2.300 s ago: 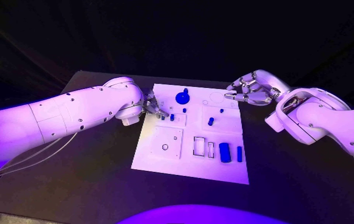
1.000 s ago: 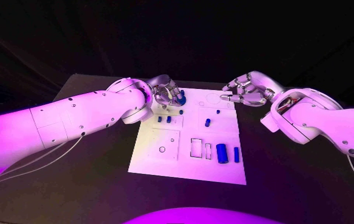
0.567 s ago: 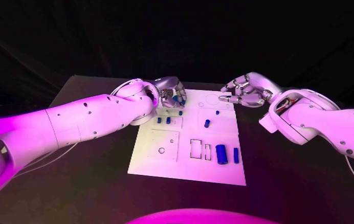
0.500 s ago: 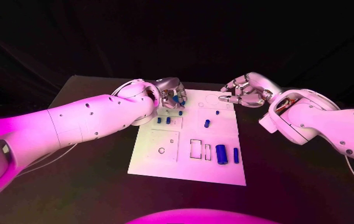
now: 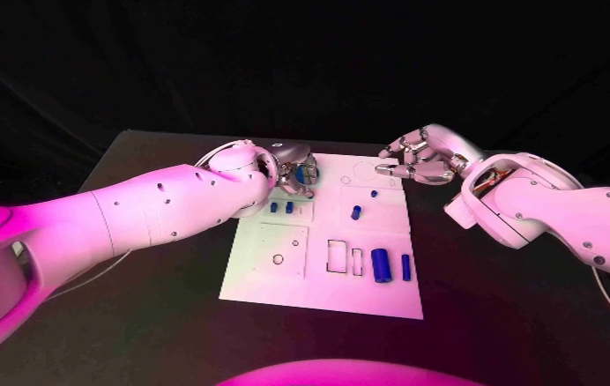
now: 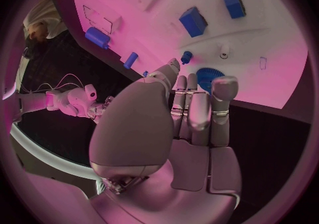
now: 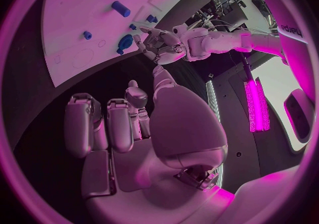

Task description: Assemble the parts on the task board

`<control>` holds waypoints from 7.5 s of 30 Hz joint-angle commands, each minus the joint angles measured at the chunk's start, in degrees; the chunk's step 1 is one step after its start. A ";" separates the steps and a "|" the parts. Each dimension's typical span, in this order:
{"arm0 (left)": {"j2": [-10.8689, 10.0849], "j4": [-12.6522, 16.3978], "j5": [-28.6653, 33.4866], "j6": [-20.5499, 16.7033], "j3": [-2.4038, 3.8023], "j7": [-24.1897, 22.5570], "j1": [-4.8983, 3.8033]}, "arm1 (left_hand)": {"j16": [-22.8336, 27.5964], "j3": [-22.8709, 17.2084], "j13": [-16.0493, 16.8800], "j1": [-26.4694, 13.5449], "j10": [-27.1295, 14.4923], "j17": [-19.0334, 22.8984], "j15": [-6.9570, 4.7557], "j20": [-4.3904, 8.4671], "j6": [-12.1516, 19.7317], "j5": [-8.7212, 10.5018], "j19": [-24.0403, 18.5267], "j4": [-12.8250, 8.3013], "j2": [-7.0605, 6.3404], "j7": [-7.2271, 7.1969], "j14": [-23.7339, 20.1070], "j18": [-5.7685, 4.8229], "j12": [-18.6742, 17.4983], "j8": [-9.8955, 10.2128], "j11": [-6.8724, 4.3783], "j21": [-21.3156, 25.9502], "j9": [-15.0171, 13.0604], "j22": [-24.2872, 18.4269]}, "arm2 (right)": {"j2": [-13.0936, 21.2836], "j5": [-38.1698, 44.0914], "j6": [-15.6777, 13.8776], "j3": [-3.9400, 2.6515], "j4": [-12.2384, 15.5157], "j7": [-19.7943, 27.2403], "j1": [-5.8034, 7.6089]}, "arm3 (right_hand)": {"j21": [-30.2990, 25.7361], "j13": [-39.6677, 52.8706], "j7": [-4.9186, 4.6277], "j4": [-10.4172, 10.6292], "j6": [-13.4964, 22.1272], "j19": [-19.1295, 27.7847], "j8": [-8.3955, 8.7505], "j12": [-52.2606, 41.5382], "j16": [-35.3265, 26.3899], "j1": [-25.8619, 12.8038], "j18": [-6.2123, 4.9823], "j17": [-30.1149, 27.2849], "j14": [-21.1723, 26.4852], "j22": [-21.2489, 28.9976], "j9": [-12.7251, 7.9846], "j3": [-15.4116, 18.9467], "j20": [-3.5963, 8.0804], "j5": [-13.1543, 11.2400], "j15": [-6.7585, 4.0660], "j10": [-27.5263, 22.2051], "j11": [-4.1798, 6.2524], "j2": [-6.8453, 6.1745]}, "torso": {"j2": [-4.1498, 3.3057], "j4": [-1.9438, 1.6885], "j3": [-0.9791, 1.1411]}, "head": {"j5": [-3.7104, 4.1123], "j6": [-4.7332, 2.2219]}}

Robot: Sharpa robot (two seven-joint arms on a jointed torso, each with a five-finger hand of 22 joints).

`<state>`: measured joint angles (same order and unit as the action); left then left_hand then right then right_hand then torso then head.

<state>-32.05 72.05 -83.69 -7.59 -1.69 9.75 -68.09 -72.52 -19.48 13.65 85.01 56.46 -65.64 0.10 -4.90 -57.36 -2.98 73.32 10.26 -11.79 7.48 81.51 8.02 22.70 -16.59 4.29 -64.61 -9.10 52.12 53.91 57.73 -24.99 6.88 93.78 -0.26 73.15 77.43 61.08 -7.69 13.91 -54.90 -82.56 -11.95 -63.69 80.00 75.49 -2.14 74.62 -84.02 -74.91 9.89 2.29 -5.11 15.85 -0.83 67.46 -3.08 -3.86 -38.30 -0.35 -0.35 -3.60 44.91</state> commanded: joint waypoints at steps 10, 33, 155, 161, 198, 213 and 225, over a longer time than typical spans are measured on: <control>1.45 -1.94 -1.42 1.30 0.04 -0.08 0.58 | -1.26 -1.60 -1.54 0.08 2.26 -0.38 -0.13 -0.17 -0.84 0.04 1.13 -0.69 0.17 0.04 0.76 -0.90 -1.45 1.73 0.04 -2.08 0.86 2.57 | -0.05 0.37 0.21 -0.01 0.11 0.57 -0.05 | -0.32 -0.04 -0.11 0.06 0.23 0.47 -0.39 0.16 -0.24 0.15 -1.16 -0.05 -2.35 -6.30 0.09 0.37 -0.02 0.34 -0.26 -0.31 -0.03 0.43 | 0.00 0.03 0.05 | 0.11 0.11; 2.62 -3.63 -0.84 2.59 0.03 -1.18 1.26 | -2.34 -4.75 -3.38 0.09 5.89 -0.36 -0.73 0.24 -3.42 0.04 1.98 -2.26 0.53 -0.62 1.35 -1.32 -3.67 3.50 -0.66 -4.28 1.57 5.33 | -0.20 0.37 0.40 -0.01 0.12 0.55 -0.05 | -0.31 0.13 -0.11 0.08 0.24 0.45 -0.42 0.00 -0.25 0.18 -1.15 -0.05 -2.36 -6.32 0.11 0.41 -0.02 0.35 -0.26 -0.14 -0.04 0.47 | 0.04 0.01 0.05 | 0.14 0.39; -4.31 -1.26 8.68 4.47 2.74 -0.03 1.53 | -3.39 -9.85 -4.29 -1.76 11.41 0.61 -0.97 0.32 -7.86 0.04 3.29 -7.78 1.98 -0.19 1.83 -2.01 -8.58 6.99 -0.93 -7.65 2.32 9.73 | -0.24 -0.33 0.41 -0.01 -0.19 0.58 -0.05 | -0.44 0.01 -0.09 0.15 0.26 0.47 -0.55 0.09 -0.39 0.31 -1.17 -0.16 -2.35 -6.28 0.22 0.61 -0.01 0.42 -0.28 0.01 -0.01 0.61 | 0.03 0.01 0.02 | -0.08 0.10; -4.33 -1.28 8.86 3.91 2.73 -0.16 1.53 | -3.42 -9.87 -4.27 -1.74 11.47 0.57 -0.99 0.34 -7.90 0.04 3.31 -7.83 2.01 -0.20 1.85 -2.02 -8.60 7.01 -0.94 -7.68 2.32 9.78 | -0.27 -0.33 0.38 -0.01 -0.22 0.61 -0.06 | -0.44 0.01 -0.09 0.15 0.26 0.47 -0.55 0.09 -0.39 0.31 -1.17 -0.16 -2.35 -6.28 0.22 0.61 -0.01 0.42 -0.28 0.01 -0.01 0.61 | 0.02 0.03 0.04 | -0.09 0.04; -4.13 -1.57 8.06 6.90 2.69 2.08 1.52 | -2.93 -9.22 -4.06 -4.44 10.94 1.76 -0.78 0.32 -5.45 0.05 1.94 -7.74 0.80 -0.31 1.09 -1.55 -10.60 10.14 -0.73 -6.08 3.32 7.61 | -0.37 -0.34 0.59 -0.01 -0.46 0.53 -0.14 | -0.44 0.01 -0.09 0.15 0.26 0.47 -0.55 0.09 -0.39 0.31 -1.17 -0.16 -2.35 -6.28 0.22 0.61 -0.01 0.42 -0.28 0.01 -0.01 0.61 | 0.04 0.00 0.02 | 0.03 0.25; -4.30 -1.94 8.14 7.19 2.69 2.77 1.52 | -2.83 -9.39 -3.74 -4.72 11.33 2.21 -0.87 0.44 -1.89 0.05 2.04 -8.10 0.07 0.21 0.97 -1.59 -11.02 12.78 -0.80 -6.13 4.47 7.74 | -0.35 -0.34 0.51 -0.01 -0.64 0.43 -0.16 | -1.18 -0.61 -0.09 0.20 0.35 0.87 -0.60 0.65 -0.72 0.39 -1.34 -0.57 -2.27 -5.81 0.29 0.79 -0.01 0.43 -0.28 -0.36 -0.02 0.67 | 0.03 0.00 0.03 | 0.05 0.18; -4.94 -1.96 8.01 5.23 2.69 2.14 1.53 | -2.83 -9.55 -3.62 -4.67 11.45 2.33 -0.84 0.44 -2.39 0.06 2.05 -8.21 0.13 0.17 0.98 -1.59 -11.13 12.56 -0.78 -6.12 4.46 7.72 | -0.34 -0.34 0.44 -0.01 -0.77 0.36 -0.16 | -1.75 -2.08 -0.13 0.22 0.55 1.17 -0.61 2.06 -1.26 0.53 -1.46 -1.25 -2.09 -5.47 0.33 0.95 -0.02 0.46 -0.26 -1.56 -0.06 0.71 | 0.02 0.02 0.04 | 0.06 0.02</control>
<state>-36.94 69.96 -75.76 -1.54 0.97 12.41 -66.56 -75.61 -29.08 9.96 80.70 67.56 -63.35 -0.82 -4.69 -59.58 -2.96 75.54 2.36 -11.56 7.68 82.84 7.15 11.83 -3.94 3.57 -70.90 -4.66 59.91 53.60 57.21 -24.94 6.88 93.02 -0.15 73.02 75.86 59.22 -7.58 14.15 -54.42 -81.84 -12.17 -61.87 78.97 75.78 -3.05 73.44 -84.02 -74.91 10.15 2.84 -5.20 16.08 -0.83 66.23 -3.22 -3.57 -38.28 -0.32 -0.31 -3.57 44.97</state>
